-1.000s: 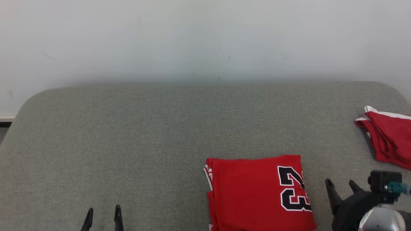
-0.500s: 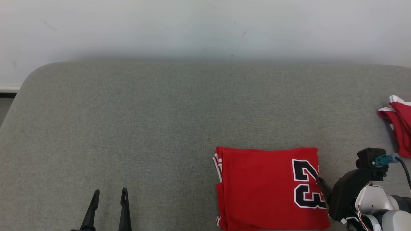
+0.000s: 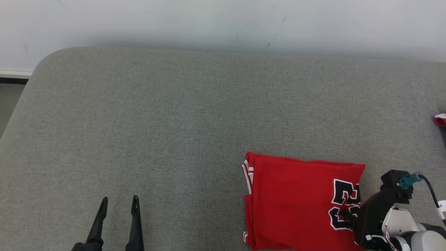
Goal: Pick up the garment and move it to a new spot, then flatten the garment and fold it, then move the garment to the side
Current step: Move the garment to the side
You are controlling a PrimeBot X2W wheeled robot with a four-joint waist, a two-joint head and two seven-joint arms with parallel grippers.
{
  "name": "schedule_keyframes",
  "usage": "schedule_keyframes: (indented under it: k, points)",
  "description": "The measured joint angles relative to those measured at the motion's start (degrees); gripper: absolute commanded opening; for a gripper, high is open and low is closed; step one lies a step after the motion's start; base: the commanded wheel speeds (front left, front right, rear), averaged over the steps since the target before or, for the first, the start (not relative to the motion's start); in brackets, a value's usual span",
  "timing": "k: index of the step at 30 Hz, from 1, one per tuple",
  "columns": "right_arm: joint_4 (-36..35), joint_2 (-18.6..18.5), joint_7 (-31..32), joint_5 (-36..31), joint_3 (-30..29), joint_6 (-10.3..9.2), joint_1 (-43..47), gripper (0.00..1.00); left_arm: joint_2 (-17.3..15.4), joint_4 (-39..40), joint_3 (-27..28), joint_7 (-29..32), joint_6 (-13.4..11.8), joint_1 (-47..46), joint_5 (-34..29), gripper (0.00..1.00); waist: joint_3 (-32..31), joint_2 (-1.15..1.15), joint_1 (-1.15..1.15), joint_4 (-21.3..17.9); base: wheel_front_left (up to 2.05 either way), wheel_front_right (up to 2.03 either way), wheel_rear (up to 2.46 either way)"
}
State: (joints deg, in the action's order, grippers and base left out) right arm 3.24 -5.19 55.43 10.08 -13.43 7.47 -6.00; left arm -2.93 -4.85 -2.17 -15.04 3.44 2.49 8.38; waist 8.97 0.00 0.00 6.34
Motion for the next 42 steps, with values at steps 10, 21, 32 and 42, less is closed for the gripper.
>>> schedule_keyframes:
  k: [10,21,32,42]
  points:
    - [5.44,-5.66,-4.87,-1.01,6.59,0.01,-10.25,0.0,0.0,1.99,-0.29,0.0,-0.43,-1.55,-0.29,1.0,1.19,0.0,0.0,-1.55,0.0,0.0,0.0]
    - [7.34,-12.45,-3.74,-1.08,8.77,0.01,-26.97,0.0,0.01,3.87,-1.6,-0.01,0.02,-5.43,-0.82,1.0,4.69,0.0,0.01,-7.3,0.0,0.0,0.0]
    - [6.59,-14.15,-5.17,-2.02,3.71,0.01,-36.06,0.0,0.07,4.23,-1.67,0.0,1.37,-9.19,-3.2,1.0,10.21,0.01,0.01,-13.41,0.0,0.0,0.0]
    - [1.38,-17.19,-3.0,-2.03,-3.58,0.01,-39.92,0.0,-0.04,4.49,-1.18,-0.01,2.61,-11.57,-5.05,1.0,15.6,0.01,0.01,-16.99,0.0,0.0,0.0]
